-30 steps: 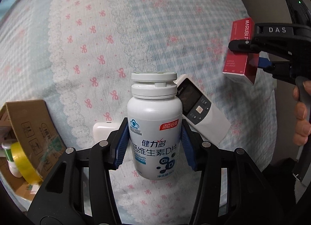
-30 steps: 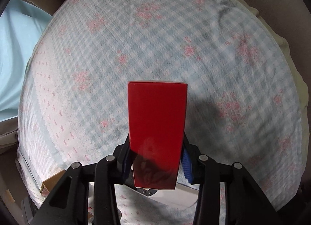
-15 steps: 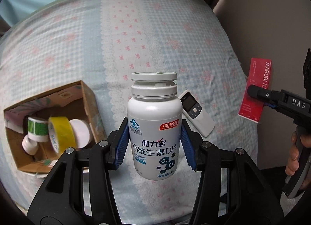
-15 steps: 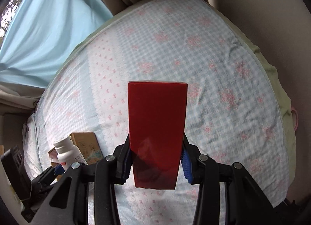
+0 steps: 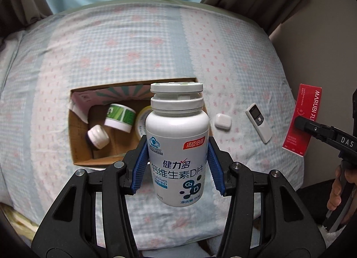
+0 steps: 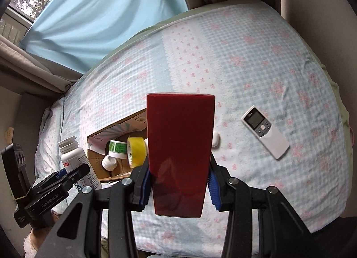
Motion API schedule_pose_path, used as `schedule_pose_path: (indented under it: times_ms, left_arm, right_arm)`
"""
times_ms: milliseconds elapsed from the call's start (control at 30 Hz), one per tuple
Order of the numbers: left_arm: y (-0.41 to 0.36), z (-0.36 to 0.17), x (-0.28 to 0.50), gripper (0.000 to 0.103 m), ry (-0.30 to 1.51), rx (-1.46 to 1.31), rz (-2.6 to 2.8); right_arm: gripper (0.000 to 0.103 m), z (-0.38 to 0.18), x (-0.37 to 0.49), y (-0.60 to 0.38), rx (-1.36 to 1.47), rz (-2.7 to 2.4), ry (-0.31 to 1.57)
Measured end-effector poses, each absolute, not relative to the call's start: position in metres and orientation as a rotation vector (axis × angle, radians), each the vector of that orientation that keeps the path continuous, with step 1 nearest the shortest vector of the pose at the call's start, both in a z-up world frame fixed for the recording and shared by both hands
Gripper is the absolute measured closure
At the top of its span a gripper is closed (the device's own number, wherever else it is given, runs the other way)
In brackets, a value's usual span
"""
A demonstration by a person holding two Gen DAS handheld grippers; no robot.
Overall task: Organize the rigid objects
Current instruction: 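Carry both items over the box and open both tools to drop them in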
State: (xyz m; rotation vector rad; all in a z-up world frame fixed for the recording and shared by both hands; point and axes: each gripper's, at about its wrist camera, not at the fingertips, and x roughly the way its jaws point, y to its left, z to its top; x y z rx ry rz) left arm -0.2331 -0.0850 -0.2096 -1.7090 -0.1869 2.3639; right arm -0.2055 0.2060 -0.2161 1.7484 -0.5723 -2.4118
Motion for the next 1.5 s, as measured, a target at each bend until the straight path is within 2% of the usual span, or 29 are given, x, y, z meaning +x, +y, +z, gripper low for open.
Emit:
schedule_pose_path:
  times_ms: [433, 767, 1000, 1267, 1500]
  left_arm:
    - [-0.208, -0.223, -0.238, 0.057, -0.242, -1.736, 2.402]
    - [-0.233, -0.253, -0.274, 0.057, -0.307, -1.793, 2.430]
    - [-0.237, -0.291, -0.314, 0.057, -0.288, -1.879, 2.407]
    - [-0.229, -0.338, -0.342, 0.057, -0.220, -1.992, 2.326]
    - [-0.214, -0.368, -0.356, 0.056, -0.126, -2.042, 2.268]
  right_arm:
    - [0.064, -0.224, -0.213, 0.068, 1.754, -2.328, -0.527]
    - [0.064, -0.255, -0.244, 0.001, 1.733, -2.164, -0.356]
    - [0.064, -0.306, -0.275, -0.026, 1.834, -2.023, -0.305]
    - [0.064, -0.360, -0.297, -0.034, 1.985, -1.907, -0.403]
    - [0.064, -0.394, -0.308, -0.030, 2.070, -1.802, -0.579]
